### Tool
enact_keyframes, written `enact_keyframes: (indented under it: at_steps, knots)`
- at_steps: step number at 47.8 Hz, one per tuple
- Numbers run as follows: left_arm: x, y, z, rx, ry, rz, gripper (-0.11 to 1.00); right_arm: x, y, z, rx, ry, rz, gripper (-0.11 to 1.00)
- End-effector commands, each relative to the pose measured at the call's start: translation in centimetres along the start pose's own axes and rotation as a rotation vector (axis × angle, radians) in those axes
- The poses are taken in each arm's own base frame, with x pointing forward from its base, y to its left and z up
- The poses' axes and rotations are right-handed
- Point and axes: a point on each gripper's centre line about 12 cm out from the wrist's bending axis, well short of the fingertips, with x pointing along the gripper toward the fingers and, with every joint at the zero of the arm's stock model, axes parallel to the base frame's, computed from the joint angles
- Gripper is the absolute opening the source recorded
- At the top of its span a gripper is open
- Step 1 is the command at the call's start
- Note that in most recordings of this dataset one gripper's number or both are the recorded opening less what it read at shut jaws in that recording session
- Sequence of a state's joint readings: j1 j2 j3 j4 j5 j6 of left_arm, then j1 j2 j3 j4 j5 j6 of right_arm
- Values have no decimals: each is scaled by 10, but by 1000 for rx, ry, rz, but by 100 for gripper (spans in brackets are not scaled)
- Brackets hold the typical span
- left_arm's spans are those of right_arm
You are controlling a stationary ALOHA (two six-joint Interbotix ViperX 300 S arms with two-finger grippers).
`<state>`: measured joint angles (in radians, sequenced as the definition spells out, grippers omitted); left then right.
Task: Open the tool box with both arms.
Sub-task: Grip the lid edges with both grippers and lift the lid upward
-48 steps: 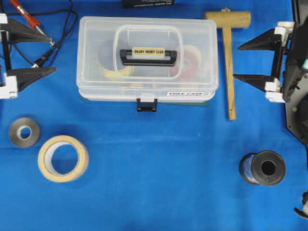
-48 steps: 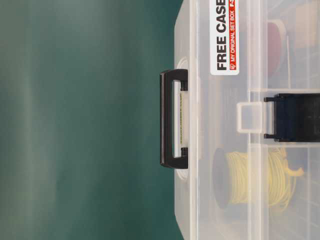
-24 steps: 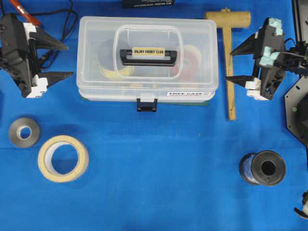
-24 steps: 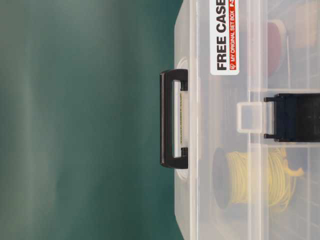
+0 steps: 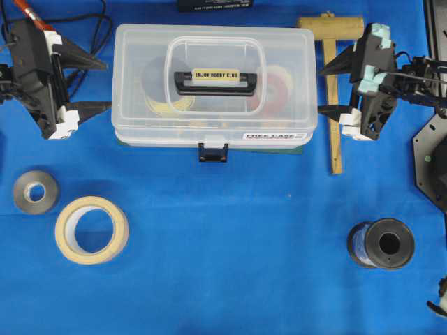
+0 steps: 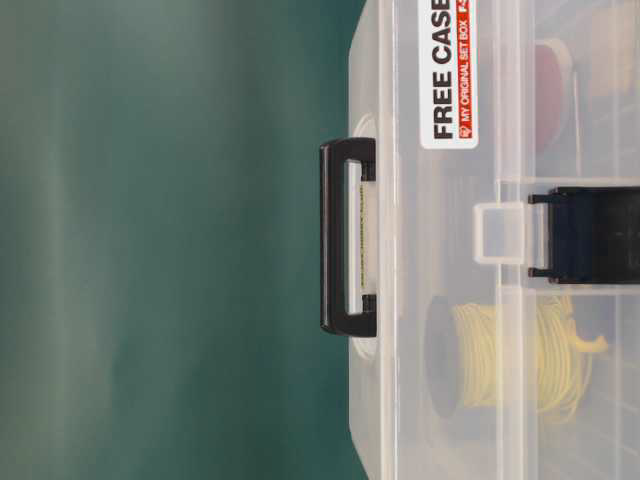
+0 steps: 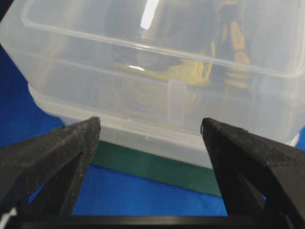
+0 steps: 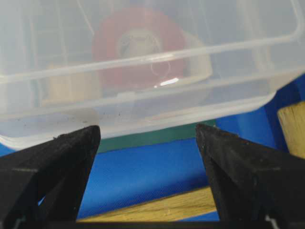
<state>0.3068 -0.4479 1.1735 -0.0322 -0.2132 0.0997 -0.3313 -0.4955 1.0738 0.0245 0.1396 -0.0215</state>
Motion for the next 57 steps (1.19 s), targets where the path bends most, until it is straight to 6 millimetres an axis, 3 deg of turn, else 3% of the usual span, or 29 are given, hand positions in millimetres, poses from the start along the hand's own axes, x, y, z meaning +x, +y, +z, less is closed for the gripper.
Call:
enact_keyframes:
  at_steps: [1, 21, 35, 57]
  knots:
    - [6, 1, 16, -6, -41, 4, 90, 0, 0, 15, 1, -48, -1, 81]
    - [22, 3, 32, 25, -40, 5, 90, 0, 2, 20, -3, -84, 5, 81]
    - [7, 3, 47, 31, -48, 3, 90, -6, 7, 35, -15, -127, 20, 81]
    - [-11, 4, 62, 36, -118, 9, 90, -37, 7, 58, -20, -219, 21, 81]
